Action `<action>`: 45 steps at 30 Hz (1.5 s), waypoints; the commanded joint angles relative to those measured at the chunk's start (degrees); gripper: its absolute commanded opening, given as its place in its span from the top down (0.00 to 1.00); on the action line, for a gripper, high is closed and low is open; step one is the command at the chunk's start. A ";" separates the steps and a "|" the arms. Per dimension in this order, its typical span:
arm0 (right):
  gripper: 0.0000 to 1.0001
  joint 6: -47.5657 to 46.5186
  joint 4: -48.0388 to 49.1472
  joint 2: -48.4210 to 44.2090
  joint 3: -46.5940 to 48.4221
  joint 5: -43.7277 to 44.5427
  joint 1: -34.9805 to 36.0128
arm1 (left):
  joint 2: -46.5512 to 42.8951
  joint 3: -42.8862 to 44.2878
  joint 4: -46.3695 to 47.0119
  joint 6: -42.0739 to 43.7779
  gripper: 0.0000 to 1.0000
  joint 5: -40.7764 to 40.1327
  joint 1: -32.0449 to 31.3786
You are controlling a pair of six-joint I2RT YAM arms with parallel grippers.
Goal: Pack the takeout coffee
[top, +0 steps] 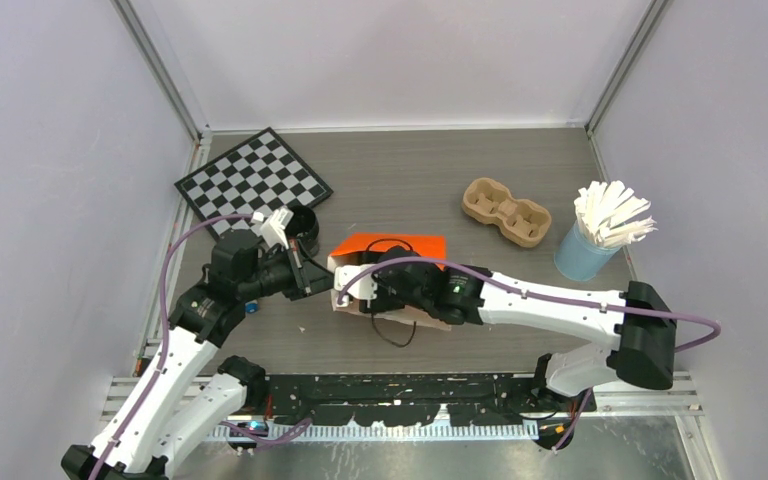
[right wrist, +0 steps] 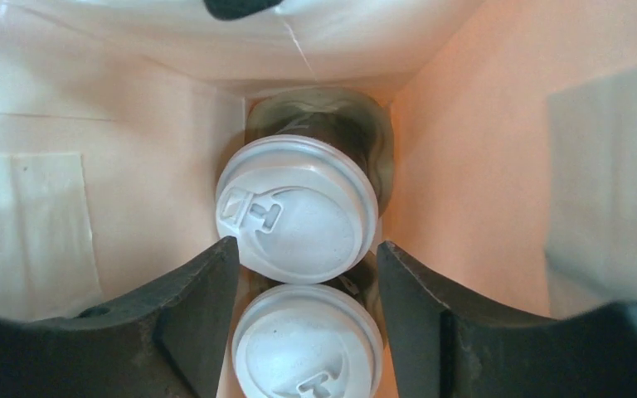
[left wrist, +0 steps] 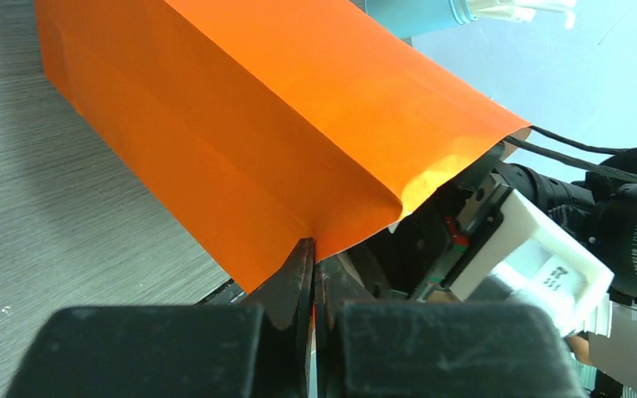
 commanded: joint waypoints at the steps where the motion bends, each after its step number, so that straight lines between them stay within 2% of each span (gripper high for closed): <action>1: 0.39 2.41 -0.36 -3.62 -0.33 -1.28 -0.21 | -0.83 0.01 2.58 0.11 1.00 0.68 -0.14; 5: 0.55 3.49 -0.05 -2.41 -0.20 -2.25 -0.21 | -0.61 0.33 2.56 0.02 1.00 1.00 -0.14; 11: 0.59 3.57 1.55 -0.78 -0.18 -3.17 -0.25 | -0.63 0.02 2.65 -0.24 1.00 1.66 -0.14; 16: 0.68 2.27 6.57 0.43 -1.87 -3.02 -0.24 | -0.67 -0.18 3.04 -0.47 1.00 2.03 -0.14; 19: 0.69 2.57 9.53 1.66 -2.38 -2.92 -0.38 | -0.57 -0.24 2.95 -0.55 1.00 2.32 -0.14; 25: 0.82 3.06 14.09 4.16 -2.81 -2.21 -1.47 | -0.83 -0.35 2.69 -0.69 1.00 2.63 -0.14; 45: 0.84 3.70 17.36 6.37 -2.36 -4.44 -2.73 | -0.58 -1.38 4.50 -2.81 1.00 2.85 -0.14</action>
